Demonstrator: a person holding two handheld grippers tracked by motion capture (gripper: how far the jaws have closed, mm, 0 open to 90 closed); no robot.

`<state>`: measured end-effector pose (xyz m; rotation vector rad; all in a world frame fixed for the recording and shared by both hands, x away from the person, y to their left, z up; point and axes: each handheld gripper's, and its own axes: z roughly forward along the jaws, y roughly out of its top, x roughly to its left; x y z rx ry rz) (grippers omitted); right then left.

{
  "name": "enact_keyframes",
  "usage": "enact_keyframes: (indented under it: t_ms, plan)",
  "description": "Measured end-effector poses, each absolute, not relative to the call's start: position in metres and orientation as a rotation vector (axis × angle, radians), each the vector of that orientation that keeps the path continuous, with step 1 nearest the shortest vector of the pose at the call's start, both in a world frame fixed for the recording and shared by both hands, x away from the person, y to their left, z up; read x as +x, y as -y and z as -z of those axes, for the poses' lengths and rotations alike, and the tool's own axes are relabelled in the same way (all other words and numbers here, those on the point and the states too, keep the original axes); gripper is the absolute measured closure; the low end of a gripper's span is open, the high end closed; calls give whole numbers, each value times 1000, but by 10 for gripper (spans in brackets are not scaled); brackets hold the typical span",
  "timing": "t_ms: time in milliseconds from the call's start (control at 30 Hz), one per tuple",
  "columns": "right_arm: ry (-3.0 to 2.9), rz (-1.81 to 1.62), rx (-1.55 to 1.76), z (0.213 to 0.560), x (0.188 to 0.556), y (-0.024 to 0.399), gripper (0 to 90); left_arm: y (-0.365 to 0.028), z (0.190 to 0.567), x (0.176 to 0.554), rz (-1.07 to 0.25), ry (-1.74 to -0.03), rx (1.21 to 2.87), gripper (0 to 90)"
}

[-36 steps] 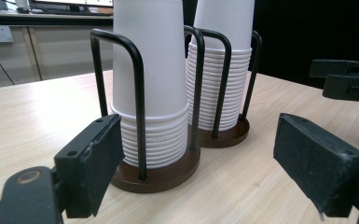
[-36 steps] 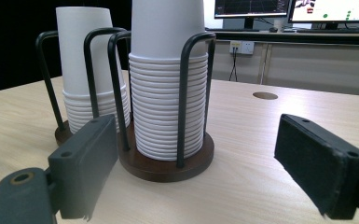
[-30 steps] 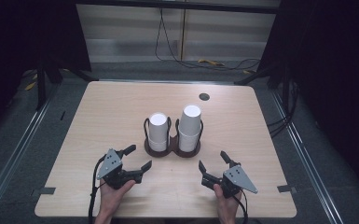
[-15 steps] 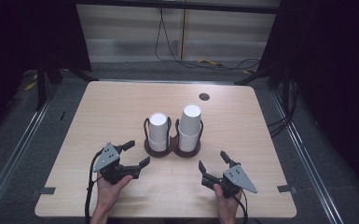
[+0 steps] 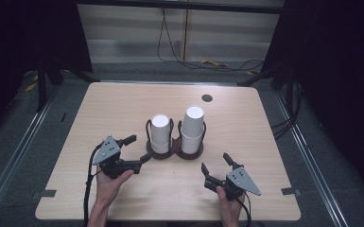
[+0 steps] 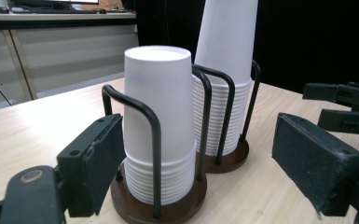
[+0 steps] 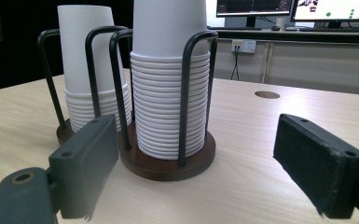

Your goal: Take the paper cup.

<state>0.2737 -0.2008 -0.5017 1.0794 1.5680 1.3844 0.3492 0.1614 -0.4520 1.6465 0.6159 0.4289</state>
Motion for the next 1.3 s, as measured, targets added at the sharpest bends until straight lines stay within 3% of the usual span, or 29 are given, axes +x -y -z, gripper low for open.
enact_keyframes:
  t_ms: [767,1300]
  plan:
    - [-1576,-1383,1082,502,274,201,137,-149,404,386,-370,-549,1765,177]
    - [-1573,-1387,1076,502,274,201,138,-129,372,414,-355,-495,1964,178]
